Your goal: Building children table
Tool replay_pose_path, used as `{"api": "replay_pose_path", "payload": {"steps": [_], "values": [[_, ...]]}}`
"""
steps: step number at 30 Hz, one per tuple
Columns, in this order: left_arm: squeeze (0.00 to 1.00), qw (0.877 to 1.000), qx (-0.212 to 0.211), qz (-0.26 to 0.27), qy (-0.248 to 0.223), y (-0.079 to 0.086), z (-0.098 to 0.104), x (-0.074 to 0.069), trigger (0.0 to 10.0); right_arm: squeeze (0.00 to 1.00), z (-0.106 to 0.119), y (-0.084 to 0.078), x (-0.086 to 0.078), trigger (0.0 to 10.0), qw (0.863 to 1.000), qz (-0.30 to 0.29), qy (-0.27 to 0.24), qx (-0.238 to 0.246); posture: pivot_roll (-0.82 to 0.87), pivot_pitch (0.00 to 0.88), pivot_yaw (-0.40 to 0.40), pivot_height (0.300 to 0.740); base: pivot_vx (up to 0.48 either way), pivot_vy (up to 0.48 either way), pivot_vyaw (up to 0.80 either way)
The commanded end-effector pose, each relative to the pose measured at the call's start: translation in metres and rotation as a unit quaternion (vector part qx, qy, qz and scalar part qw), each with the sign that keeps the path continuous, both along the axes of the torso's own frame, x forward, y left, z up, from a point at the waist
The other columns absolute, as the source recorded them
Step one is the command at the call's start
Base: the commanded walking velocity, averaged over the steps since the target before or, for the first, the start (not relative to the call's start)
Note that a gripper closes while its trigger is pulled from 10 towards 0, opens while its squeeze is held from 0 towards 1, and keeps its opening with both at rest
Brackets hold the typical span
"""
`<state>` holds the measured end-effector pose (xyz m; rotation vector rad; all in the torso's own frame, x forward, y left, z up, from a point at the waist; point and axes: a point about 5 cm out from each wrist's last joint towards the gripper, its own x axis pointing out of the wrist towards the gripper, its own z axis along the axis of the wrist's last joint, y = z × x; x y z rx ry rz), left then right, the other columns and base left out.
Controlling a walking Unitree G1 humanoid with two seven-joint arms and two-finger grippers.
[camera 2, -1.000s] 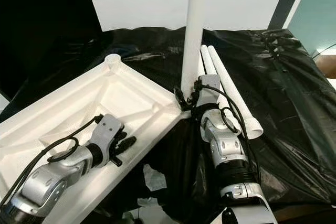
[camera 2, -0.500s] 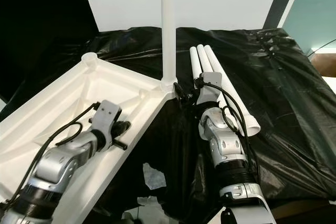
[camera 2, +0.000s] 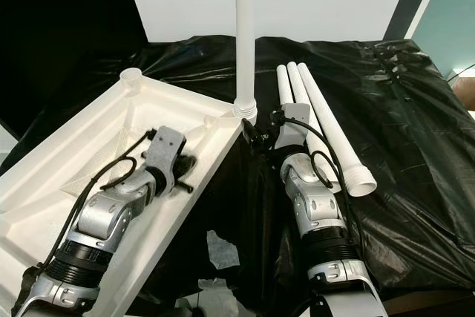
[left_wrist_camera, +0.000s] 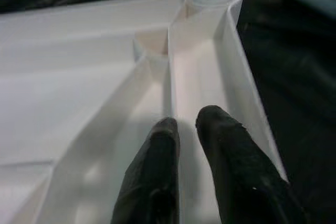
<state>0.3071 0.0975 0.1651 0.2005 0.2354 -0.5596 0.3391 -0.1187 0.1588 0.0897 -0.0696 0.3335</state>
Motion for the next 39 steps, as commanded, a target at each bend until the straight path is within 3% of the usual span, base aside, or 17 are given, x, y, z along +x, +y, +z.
{"api": "replay_pose_path", "payload": {"steps": [1, 6, 8, 11, 12, 13, 14, 15, 18, 19, 22, 27, 29, 31, 34, 36, 39], "values": [[0.00, 0.999, 0.003, 0.043, -0.012, 0.005, 0.002, 0.000, 10.0, 0.00, -0.006, 0.002, -0.003, 10.0, 1.000, 0.009, 0.014, -0.003, 0.10, 0.054, 0.040, 0.740, 0.000, 0.000, 0.00], [0.00, 0.999, -0.024, -0.012, -0.043, 0.007, 0.024, -0.015, 10.0, 0.00, -0.012, 0.007, -0.005, 10.0, 0.999, 0.030, 0.027, -0.015, 0.11, 0.062, 0.034, 0.740, 0.000, 0.000, 0.00], [0.00, 0.998, 0.012, 0.014, -0.056, 0.028, 0.028, -0.020, 10.0, 0.00, -0.015, 0.009, -0.005, 10.0, 0.999, 0.037, 0.033, -0.022, 0.12, 0.065, 0.030, 0.740, 0.000, 0.000, 0.00], [0.00, 0.997, 0.030, 0.029, -0.058, 0.038, 0.028, -0.021, 10.0, 0.00, -0.016, 0.009, -0.006, 10.0, 0.998, 0.038, 0.035, -0.024, 0.12, 0.067, 0.027, 0.740, 0.000, 0.000, 0.00], [0.00, 0.996, 0.055, 0.052, -0.054, 0.049, 0.026, -0.022, 10.0, 0.00, -0.017, 0.009, -0.006, 10.0, 0.998, 0.040, 0.036, -0.025, 0.13, 0.069, 0.024, 0.740, 0.000, 0.000, 0.00], [0.00, 0.996, 0.055, 0.052, -0.054, 0.049, 0.026, -0.022, 10.0, 0.00, -0.017, 0.009, -0.006, 10.0, 0.998, 0.040, 0.036, -0.025, 0.13, 0.069, 0.024, 0.740, 0.000, 0.000, 0.00], [0.00, 0.992, 0.088, 0.072, -0.049, 0.063, 0.023, -0.024, 10.0, 0.00, -0.017, 0.009, -0.006, 10.0, 0.998, 0.041, 0.037, -0.027, 0.13, 0.071, 0.020, 0.740, 0.000, 0.000, 0.00], [0.00, 0.981, 0.151, 0.113, -0.036, 0.084, 0.020, -0.029, 10.0, 0.00, -0.017, 0.009, -0.005, 10.0, 0.998, 0.043, 0.039, -0.029, 0.14, 0.072, 0.013, 0.740, 0.000, 0.000, 0.00], [0.00, 0.977, 0.167, 0.131, -0.027, 0.092, 0.019, -0.031, 10.0, 0.00, -0.017, 0.009, -0.004, 10.0, 0.998, 0.044, 0.039, -0.029, 0.14, 0.072, 0.012, 0.740, 0.000, 0.000, 0.00], [0.00, 0.964, 0.206, 0.166, -0.017, 0.105, 0.018, -0.035, 10.0, 0.00, -0.017, 0.010, -0.004, 10.0, 0.997, 0.049, 0.041, -0.032, 0.15, 0.072, 0.003, 0.740, 0.000, 0.000, 0.00], [0.00, 0.953, 0.236, 0.189, -0.011, 0.115, 0.019, -0.040, 10.0, 0.00, -0.017, 0.011, -0.004, 10.0, 0.997, 0.056, 0.044, -0.035, 0.15, 0.071, -0.002, 0.740, 0.000, 0.000, 0.00], [0.00, 0.940, 0.283, 0.188, 0.005, 0.126, 0.020, -0.053, 10.0, 0.00, -0.019, 0.014, -0.004, 10.0, 0.995, 0.073, 0.054, -0.040, 0.16, 0.070, -0.008, 0.740, 0.000, 0.000, 0.00], [0.00, 0.932, 0.318, 0.168, 0.036, 0.131, 0.014, -0.062, 10.0, 0.00, -0.023, 0.018, -0.002, 10.0, 0.992, 0.087, 0.075, -0.048, 0.16, 0.067, -0.011, 0.740, 0.000, 0.000, 0.00], [0.00, 0.930, 0.327, 0.160, 0.047, 0.132, 0.012, -0.065, 10.0, 0.00, -0.025, 0.020, -0.002, 10.0, 0.990, 0.094, 0.087, -0.050, 0.16, 0.066, -0.012, 0.740, 0.000, 0.000, 0.00], [0.00, 0.931, 0.333, 0.138, 0.065, 0.130, 0.008, -0.069, 10.0, 0.00, -0.029, 0.025, -0.001, 10.0, 0.987, 0.110, 0.101, -0.064, 0.17, 0.061, -0.014, 0.740, 0.000, 0.000, 0.00], [0.00, 0.931, 0.344, 0.087, 0.091, 0.122, 0.001, -0.076, 10.0, 0.00, -0.032, 0.034, 0.002, 10.0, 0.980, 0.134, 0.118, -0.089, 0.17, 0.057, -0.013, 0.740, 0.000, 0.000, 0.00], [0.00, 0.929, 0.352, 0.058, 0.102, 0.118, -0.002, -0.079, 10.0, 0.00, -0.032, 0.037, 0.003, 10.0, 0.978, 0.143, 0.121, -0.095, 0.17, 0.053, -0.012, 0.740, 0.000, 0.000, 0.00]]}}
